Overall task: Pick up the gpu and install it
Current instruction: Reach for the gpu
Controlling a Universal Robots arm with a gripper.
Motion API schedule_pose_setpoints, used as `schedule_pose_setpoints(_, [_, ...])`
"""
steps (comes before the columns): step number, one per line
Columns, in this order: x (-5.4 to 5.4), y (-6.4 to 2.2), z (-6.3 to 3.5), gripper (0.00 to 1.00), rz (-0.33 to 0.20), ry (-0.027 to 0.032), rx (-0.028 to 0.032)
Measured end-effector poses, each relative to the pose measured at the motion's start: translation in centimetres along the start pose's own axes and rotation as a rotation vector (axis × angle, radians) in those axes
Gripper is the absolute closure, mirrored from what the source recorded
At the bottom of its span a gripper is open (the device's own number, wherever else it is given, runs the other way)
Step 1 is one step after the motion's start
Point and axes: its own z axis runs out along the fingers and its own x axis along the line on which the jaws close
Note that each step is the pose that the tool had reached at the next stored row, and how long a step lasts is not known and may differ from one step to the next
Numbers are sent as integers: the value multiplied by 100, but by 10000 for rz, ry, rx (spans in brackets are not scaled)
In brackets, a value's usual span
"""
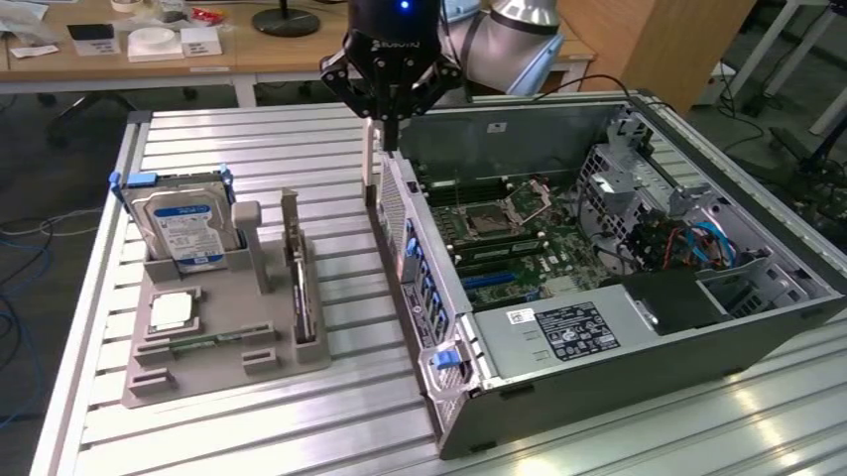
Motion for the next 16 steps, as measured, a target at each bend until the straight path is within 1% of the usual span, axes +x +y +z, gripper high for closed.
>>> schedule_pose_setpoints(8, [156, -23, -4, 89, -21, 1, 0])
schedule_pose_setpoints(16, [317, -77, -10, 89, -99, 4, -3])
